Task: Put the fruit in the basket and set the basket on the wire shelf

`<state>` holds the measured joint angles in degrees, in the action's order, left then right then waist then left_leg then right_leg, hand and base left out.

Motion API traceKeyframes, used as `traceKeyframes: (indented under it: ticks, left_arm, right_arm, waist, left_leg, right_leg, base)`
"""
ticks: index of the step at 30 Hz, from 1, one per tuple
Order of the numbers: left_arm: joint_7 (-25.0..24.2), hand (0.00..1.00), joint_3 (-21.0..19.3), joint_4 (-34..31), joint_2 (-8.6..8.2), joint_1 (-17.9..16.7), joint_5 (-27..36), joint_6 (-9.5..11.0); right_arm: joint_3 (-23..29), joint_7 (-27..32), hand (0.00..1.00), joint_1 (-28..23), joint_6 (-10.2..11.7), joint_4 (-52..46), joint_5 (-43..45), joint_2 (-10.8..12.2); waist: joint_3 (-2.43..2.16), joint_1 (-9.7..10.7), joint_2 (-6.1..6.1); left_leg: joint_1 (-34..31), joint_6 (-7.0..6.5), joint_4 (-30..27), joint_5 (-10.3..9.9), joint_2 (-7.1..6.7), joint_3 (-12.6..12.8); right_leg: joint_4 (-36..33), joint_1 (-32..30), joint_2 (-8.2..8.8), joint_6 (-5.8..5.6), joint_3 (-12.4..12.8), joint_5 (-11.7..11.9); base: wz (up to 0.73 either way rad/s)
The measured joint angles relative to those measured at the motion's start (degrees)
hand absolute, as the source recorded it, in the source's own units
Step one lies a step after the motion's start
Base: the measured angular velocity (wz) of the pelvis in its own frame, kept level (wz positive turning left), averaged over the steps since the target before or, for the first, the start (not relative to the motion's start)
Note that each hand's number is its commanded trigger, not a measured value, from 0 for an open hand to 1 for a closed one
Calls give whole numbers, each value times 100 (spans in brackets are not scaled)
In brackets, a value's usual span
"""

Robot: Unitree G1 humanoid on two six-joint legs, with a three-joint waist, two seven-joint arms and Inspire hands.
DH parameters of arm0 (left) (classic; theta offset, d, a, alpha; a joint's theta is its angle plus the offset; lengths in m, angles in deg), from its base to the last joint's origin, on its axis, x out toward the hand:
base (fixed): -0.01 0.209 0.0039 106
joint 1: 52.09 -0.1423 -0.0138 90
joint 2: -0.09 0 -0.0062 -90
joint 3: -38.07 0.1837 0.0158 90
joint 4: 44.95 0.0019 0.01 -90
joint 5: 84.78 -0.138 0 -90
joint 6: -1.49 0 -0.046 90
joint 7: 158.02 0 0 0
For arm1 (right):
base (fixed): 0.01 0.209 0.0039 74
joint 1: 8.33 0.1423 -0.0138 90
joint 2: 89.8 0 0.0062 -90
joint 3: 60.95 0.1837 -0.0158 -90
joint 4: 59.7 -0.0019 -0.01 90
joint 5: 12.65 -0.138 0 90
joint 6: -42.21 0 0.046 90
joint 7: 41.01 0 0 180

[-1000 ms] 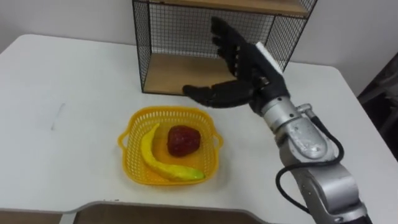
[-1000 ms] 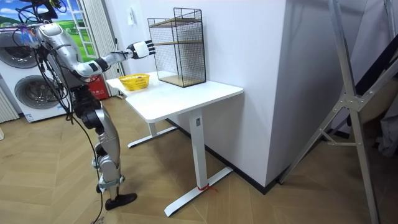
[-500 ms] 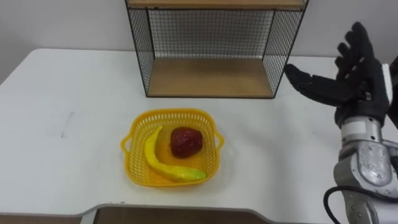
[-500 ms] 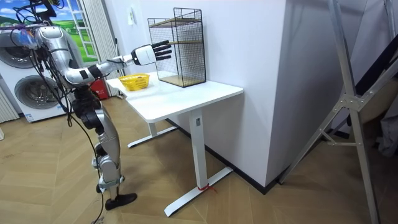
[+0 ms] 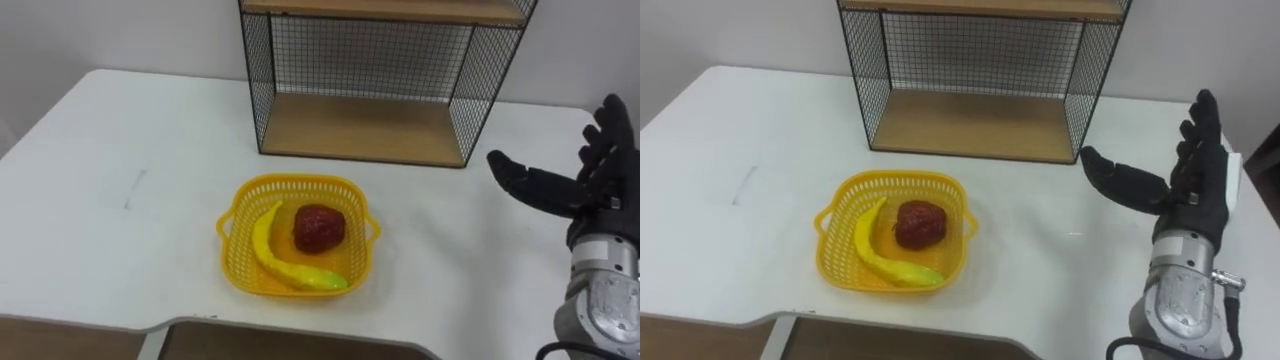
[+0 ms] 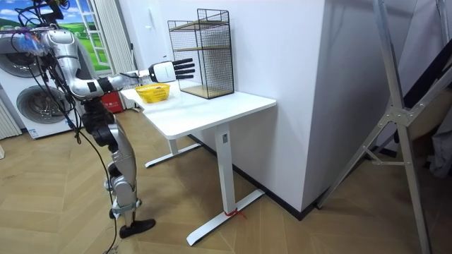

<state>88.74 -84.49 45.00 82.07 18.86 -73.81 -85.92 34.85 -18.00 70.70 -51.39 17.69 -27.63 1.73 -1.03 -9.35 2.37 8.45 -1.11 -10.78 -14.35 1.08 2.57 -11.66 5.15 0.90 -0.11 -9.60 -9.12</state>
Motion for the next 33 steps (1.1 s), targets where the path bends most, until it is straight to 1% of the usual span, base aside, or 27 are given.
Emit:
traceKeyframes:
  ticks: [1,3,4,5,6,7,8,9,10,12,13,15,16,17,18,19,20,21,22,23,24,26,28,30,33]
  left_arm:
    - [-39,0,73,-160,-8,33,-51,0]
    - [-154,0,275,-416,-10,40,-53,10]
    - [-274,0,424,-498,-4,45,-53,53]
    - [-427,0,573,-534,-4,73,-48,73]
    - [-511,0,649,-551,-7,97,-37,87]
    - [-701,0,854,-566,-6,187,-26,137]
    - [-921,0,1120,-624,-7,258,-12,183]
    - [-1041,0,1270,-669,-6,279,11,204]
    - [-1293,0,1579,-771,-5,301,87,244]
    - [-1954,0,2199,-855,-6,333,118,331]
    - [-2135,0,2333,-854,-7,333,154,374]
    - [-2833,0,2787,-854,-8,334,376,453]
    - [-2984,0,2896,-855,-7,334,465,463]
    - [-3266,0,3127,-854,-8,334,662,496]
    - [-3418,0,3238,-854,-8,334,757,501]
    - [-3743,0,3451,-828,-7,335,884,508]
    - [-4057,0,3626,-799,-13,335,979,507]
    - [-4215,0,3701,-777,-15,336,986,507]
    - [-4511,0,3819,-751,-30,335,1037,507]
    - [-4777,0,3908,-732,-41,336,1152,507]
    - [-4887,0,3947,-728,-39,336,1219,508]
    - [-5282,0,4069,-691,-35,335,1552,508]
    - [-5510,0,4203,-681,-33,328,1818,508]
    - [-5823,0,4330,-679,-36,329,1891,508]
    - [-6147,0,4376,-655,-26,328,1998,508]
  right_arm:
    - [1,-66,0,-1,0,0,-8,0]
    - [-5,-200,0,0,1,1,-17,1]
    - [-25,-287,0,1,30,1,-13,1]
    - [-57,-369,0,-1,104,1,-28,17]
    - [-59,-419,0,1,134,1,-46,41]
    - [-74,-490,0,2,185,2,-59,78]
    - [-135,-549,0,5,242,2,-64,109]
    - [-183,-594,0,15,273,5,-64,127]
    - [-298,-728,0,33,318,6,-76,159]
    - [-474,-980,0,33,409,6,-98,337]
    - [-519,-1032,0,33,434,6,-99,372]
    - [-645,-1320,0,32,642,94,-227,394]
    - [-672,-1393,0,31,683,131,-279,389]
    - [-706,-1530,0,32,691,166,-408,390]
    - [-720,-1614,0,33,703,188,-497,392]
    - [-764,-1800,0,41,790,307,-601,400]
    - [-792,-1979,0,41,796,425,-739,438]
    - [-792,-2072,0,41,796,478,-771,483]
    - [-803,-2238,0,38,795,533,-833,560]
    - [-837,-2397,0,37,795,540,-989,590]
    - [-858,-2477,0,37,795,539,-1040,594]
    - [-949,-2741,0,35,796,539,-1277,632]
    - [-1053,-2889,0,34,797,539,-1572,630]
    - [-1254,-3105,0,31,797,539,-1884,630]
    - [-1445,-3292,0,29,797,540,-1920,634]
  waist:
    - [15,15,36]
    - [31,58,40]
    - [48,119,49]
    - [64,158,60]
    - [75,170,56]
    - [98,197,43]
    - [108,226,21]
    - [111,259,14]
    - [116,293,0]
    - [115,389,-17]
    - [116,420,-19]
    - [126,477,-30]
    - [131,499,-38]
    - [149,587,-69]
    - [154,593,-77]
    - [178,617,-114]
    - [189,652,-154]
    - [190,682,-173]
    - [190,752,-192]
    - [188,769,-192]
    - [188,777,-192]
    - [187,804,-190]
    - [185,817,-186]
    - [185,836,-187]
    - [180,844,-179]
  left_leg:
    - [-1,0,-3,0,1,-1]
    - [-3,0,-4,0,1,-20]
    - [-3,1,-8,0,-2,-40]
    - [-6,1,-16,0,-3,-42]
    - [-6,1,-22,-1,-3,-43]
    - [-27,0,-54,-3,-3,-50]
    - [-74,0,-62,-3,-7,-60]
    - [-97,0,-70,-3,-7,-49]
    - [-130,0,-86,-3,-7,-66]
    - [-127,1,-78,-2,-6,-52]
    - [-126,1,-75,-2,-5,-31]
    - [-97,1,-62,-2,7,42]
    - [-94,1,-64,-2,8,49]
    - [-92,1,-59,-2,7,50]
    - [-92,1,-57,-2,7,52]
    - [-84,1,-54,-1,7,68]
    - [-87,1,-57,-1,10,78]
    - [-97,2,-58,-1,12,79]
    - [-114,2,-58,-2,15,120]
    - [-135,1,-59,-2,15,161]
    - [-141,1,-60,-2,15,187]
    - [-125,1,-59,-2,15,212]
    - [-102,1,-59,-2,17,225]
    - [-91,1,-59,-2,23,236]
    - [-95,1,-50,-3,28,231]
  right_leg:
    - [4,5,-4,0,-3,0]
    - [13,24,-6,0,-23,0]
    - [24,39,-5,-2,-23,-2]
    - [34,45,-6,-3,-40,-6]
    - [39,52,-4,-3,-52,-6]
    - [55,59,0,-3,-66,-6]
    - [75,33,0,-3,-72,-6]
    - [87,9,-2,-2,-66,-5]
    - [89,-24,-7,0,-62,-3]
    - [96,-28,-11,0,-65,-3]
    - [94,-29,-12,0,-65,-3]
    - [92,-33,-22,0,-6,-3]
    - [91,-30,-23,0,3,-3]
    - [88,-29,-19,-1,14,-3]
    - [88,-29,-18,-1,21,-3]
    - [91,-30,-21,-2,21,-4]
    - [92,-34,-21,-2,20,-4]
    - [91,-43,-21,-1,17,-4]
    - [90,-67,-20,-2,22,-4]
    - [79,-111,-18,-2,54,-3]
    - [74,-127,-22,-3,87,-3]
    - [63,-134,-28,-3,156,-2]
    - [28,-137,-31,-3,155,-3]
    - [-10,-148,-38,-2,172,-2]
    - [-35,-174,-45,9,185,5]
  base:
    - [0]
    - [6]
    - [7]
    - [5]
    - [4]
    - [7]
    - [6]
    - [0]
    - [0]
    - [0]
    - [-5]
    - [-13]
    - [-8]
    - [0]
    - [0]
    - [-6]
    - [-6]
    - [0]
    - [-8]
    - [-12]
    - [-17]
    - [-10]
    - [-5]
    - [-2]
    - [-2]
